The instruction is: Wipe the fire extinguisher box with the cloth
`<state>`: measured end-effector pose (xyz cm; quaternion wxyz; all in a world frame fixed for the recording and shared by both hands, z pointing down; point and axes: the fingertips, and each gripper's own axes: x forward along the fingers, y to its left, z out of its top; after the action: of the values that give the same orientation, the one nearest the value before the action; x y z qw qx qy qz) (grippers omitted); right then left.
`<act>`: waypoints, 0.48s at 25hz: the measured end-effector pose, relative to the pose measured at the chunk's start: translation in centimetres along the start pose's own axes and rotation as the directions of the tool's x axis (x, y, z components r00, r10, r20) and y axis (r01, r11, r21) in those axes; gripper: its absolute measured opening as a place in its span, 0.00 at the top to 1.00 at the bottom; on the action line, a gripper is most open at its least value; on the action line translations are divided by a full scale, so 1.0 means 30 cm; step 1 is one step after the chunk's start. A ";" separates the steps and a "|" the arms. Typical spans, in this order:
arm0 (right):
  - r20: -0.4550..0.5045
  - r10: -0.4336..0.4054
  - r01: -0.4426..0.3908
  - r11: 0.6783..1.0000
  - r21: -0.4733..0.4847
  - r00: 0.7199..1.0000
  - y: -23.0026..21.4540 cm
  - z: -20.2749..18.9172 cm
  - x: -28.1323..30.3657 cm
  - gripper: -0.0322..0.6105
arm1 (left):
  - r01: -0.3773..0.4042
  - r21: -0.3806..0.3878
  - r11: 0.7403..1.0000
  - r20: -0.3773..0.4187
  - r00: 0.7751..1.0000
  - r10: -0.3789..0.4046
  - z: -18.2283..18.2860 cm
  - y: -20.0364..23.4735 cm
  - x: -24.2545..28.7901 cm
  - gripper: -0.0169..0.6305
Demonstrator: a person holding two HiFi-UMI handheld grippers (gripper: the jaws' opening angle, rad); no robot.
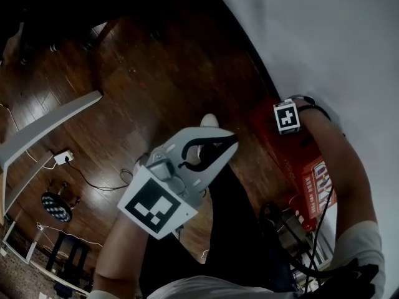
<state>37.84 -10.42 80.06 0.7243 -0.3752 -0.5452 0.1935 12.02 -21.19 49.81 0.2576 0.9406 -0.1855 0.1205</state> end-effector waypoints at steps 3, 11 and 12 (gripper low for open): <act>-0.086 0.014 -0.011 0.999 0.038 0.996 -0.087 -0.021 0.092 0.87 | -0.012 -0.011 1.000 -0.003 1.000 0.012 -0.024 0.052 0.009 0.97; -0.058 -0.147 0.155 0.975 0.158 0.987 -0.247 0.020 0.095 0.87 | -0.064 0.006 0.998 0.053 0.997 0.063 -0.041 0.132 -0.022 0.97; -0.030 -0.182 0.184 0.966 0.183 0.983 -0.262 0.037 0.062 0.87 | -0.063 0.009 0.998 0.055 0.997 0.062 -0.044 0.134 -0.030 0.97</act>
<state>36.41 -13.82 87.33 0.7742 -0.2557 -0.5524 0.1732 9.39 -23.45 52.39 0.2434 0.9387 -0.2212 0.1035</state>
